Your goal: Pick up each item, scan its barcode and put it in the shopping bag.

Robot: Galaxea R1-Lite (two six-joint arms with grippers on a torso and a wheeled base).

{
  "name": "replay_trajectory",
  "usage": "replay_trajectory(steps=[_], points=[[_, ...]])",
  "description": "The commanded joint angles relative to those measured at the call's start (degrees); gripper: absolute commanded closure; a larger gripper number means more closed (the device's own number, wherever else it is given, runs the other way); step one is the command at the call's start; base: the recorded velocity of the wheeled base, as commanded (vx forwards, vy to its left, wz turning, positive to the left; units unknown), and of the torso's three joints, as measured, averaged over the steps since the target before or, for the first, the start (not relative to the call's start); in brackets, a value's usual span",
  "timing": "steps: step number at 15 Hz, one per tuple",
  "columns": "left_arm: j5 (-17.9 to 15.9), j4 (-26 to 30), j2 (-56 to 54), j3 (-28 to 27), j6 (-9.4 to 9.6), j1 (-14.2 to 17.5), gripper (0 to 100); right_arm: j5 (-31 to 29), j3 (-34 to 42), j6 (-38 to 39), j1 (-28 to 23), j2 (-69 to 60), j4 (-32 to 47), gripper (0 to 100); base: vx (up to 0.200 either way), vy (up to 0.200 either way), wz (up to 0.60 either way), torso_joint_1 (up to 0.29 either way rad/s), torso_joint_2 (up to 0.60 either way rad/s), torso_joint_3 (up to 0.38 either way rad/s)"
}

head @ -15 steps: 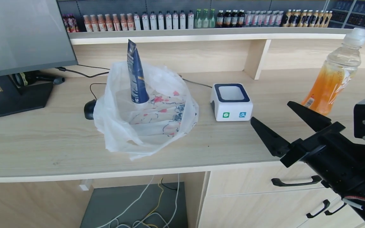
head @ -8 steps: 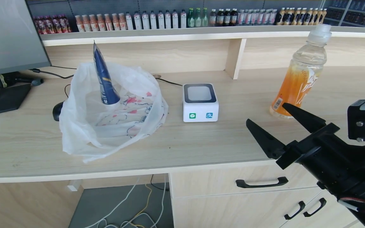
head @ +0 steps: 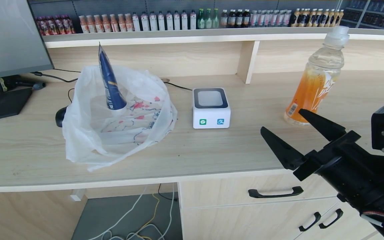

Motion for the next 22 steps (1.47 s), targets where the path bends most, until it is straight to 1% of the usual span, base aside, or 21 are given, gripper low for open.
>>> replay_trajectory(steps=[1,4,8,13,22], points=[[0.0,0.0,0.0,0.0,-0.04,0.0,100,0.0,0.8,0.0,0.0,-1.3,-0.1,0,-0.2,0.0,0.0,0.002,0.01,-0.002],[0.0,0.0,0.0,0.0,-0.04,0.0,100,0.0,0.9,0.0,0.0,-1.7,-0.1,0,-0.2,0.0,0.0,0.001,0.0,0.002],[0.0,0.0,0.0,0.0,0.22,0.0,100,0.0,0.9,0.0,0.0,-2.2,-0.1,0,0.0,0.0,0.0,0.0,0.0,0.0],[0.0,0.0,0.0,0.0,-0.13,0.0,100,0.0,1.7,0.1,0.0,-3.0,-0.1,0,0.0,0.0,0.0,0.0,0.0,0.0],[0.0,0.1,0.0,0.0,-0.22,0.0,100,0.0,1.6,0.3,0.4,-2.4,-0.1,0,0.0,-0.2,0.0,0.009,0.0,0.004]])
